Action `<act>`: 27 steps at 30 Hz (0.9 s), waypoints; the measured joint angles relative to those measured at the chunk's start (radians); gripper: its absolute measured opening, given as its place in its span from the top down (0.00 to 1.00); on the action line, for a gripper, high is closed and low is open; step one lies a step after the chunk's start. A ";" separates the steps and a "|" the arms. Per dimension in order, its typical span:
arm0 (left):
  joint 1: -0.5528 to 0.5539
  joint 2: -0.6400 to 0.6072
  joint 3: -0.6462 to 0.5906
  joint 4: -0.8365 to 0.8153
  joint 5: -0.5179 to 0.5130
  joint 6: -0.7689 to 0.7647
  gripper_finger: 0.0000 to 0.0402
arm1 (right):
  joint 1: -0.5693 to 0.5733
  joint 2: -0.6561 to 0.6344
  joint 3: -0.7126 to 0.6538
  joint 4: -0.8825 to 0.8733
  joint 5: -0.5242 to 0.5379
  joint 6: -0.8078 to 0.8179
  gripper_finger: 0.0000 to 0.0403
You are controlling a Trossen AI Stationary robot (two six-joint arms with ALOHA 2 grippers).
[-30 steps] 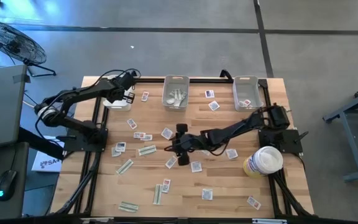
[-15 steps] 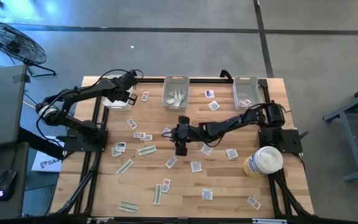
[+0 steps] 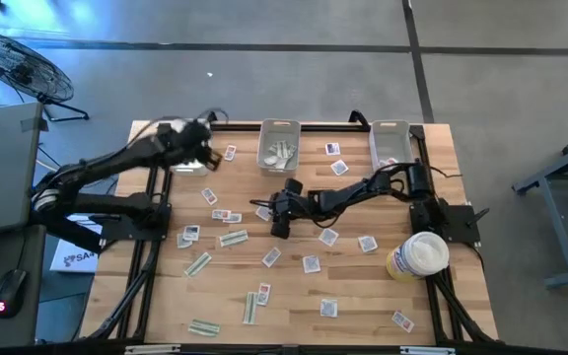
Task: Pick & Place First Aid Supplies
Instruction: Put the blue pad into the white bin
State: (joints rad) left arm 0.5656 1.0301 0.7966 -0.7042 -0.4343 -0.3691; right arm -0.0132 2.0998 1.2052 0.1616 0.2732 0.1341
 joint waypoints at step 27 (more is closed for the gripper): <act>-0.459 -0.071 -0.335 0.547 -0.149 -0.059 0.67 | -0.033 0.060 0.001 0.025 -0.087 0.016 0.77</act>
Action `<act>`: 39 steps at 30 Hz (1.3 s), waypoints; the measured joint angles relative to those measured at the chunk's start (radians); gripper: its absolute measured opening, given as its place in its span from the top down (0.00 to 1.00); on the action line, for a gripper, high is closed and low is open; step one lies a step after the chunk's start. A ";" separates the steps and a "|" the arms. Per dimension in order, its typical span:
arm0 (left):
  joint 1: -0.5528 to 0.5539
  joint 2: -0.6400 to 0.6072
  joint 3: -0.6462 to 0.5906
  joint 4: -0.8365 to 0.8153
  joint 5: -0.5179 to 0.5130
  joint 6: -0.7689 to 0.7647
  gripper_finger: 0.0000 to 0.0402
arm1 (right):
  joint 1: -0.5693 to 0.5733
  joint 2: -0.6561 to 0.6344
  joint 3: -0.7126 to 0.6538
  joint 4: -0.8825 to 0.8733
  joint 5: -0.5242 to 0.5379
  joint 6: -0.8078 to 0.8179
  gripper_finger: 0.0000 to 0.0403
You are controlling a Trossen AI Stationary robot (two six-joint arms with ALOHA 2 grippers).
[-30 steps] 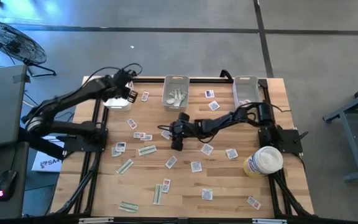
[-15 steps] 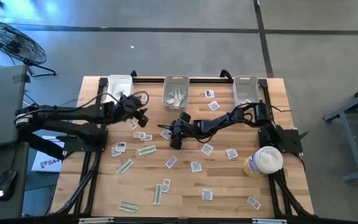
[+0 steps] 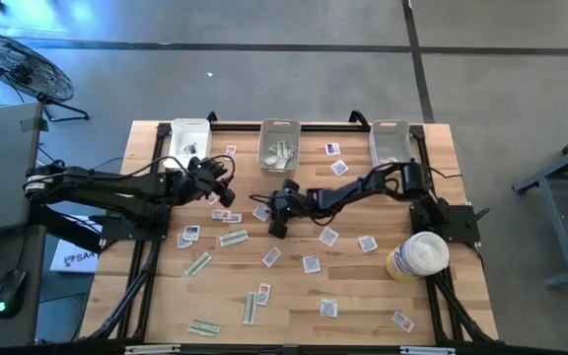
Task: Pick & Place First Aid Supplies
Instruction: Put the blue pad into the white bin
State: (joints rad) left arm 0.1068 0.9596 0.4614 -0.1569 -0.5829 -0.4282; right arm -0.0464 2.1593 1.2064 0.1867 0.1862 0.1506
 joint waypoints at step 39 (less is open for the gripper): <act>-0.127 0.265 0.000 0.509 0.619 0.138 0.67 | 0.285 -0.202 -0.005 -0.091 0.534 -0.388 1.00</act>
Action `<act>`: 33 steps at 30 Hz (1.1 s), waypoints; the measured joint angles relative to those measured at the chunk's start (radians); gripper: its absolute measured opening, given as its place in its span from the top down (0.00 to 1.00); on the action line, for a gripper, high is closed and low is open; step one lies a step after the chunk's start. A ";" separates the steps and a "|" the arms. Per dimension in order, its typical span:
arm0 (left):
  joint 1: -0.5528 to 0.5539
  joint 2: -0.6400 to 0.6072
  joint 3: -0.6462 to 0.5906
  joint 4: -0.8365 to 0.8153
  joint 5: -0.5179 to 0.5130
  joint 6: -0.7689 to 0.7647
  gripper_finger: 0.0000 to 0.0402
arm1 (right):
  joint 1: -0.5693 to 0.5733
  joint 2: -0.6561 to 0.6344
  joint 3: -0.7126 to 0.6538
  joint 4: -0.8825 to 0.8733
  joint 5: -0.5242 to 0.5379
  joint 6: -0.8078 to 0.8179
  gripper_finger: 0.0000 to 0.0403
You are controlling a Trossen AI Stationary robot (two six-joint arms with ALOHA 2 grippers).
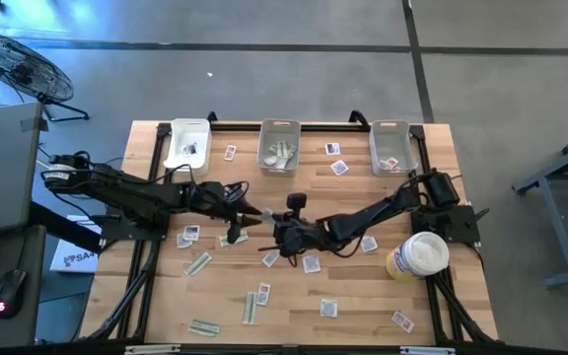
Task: Pick & Place First Aid Supplies
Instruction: Put the blue pad into the white bin
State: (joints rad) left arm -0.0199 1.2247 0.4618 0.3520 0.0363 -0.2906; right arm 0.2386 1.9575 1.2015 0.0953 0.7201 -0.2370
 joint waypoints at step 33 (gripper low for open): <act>0.072 -0.003 0.003 -0.010 -0.005 -0.027 0.85 | -0.031 0.000 0.002 0.156 -0.041 -0.060 0.98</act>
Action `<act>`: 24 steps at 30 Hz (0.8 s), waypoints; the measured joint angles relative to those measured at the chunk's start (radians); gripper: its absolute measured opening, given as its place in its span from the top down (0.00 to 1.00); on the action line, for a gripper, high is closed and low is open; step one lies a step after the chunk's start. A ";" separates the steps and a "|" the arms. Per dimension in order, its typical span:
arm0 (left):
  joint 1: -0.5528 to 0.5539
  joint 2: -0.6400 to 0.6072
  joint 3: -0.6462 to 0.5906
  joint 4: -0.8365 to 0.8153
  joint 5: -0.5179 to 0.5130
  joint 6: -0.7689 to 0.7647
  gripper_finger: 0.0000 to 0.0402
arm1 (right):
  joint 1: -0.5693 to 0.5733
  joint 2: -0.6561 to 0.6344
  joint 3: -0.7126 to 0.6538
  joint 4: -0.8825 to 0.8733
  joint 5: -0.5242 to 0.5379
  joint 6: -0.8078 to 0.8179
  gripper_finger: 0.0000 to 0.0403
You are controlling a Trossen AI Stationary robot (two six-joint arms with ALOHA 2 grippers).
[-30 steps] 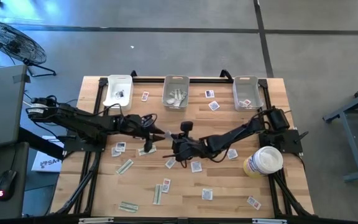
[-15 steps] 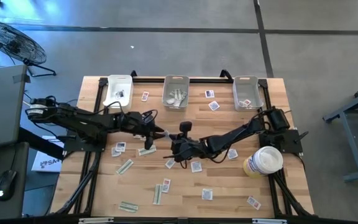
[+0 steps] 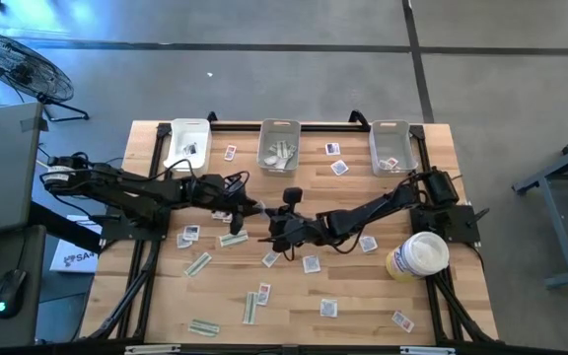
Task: Pick & Place First Aid Supplies
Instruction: Put the blue pad into the white bin
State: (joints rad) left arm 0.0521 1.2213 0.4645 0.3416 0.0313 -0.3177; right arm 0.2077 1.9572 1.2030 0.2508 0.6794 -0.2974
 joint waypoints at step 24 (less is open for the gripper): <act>0.066 -0.084 0.450 -1.198 -0.631 -0.047 1.00 | 0.041 -0.062 -0.001 -0.054 0.103 0.101 0.60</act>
State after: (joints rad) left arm 0.1183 1.1371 0.9141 -0.8561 -0.5997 -0.3651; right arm 0.2483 1.8954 1.2023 0.1968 0.7821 -0.1965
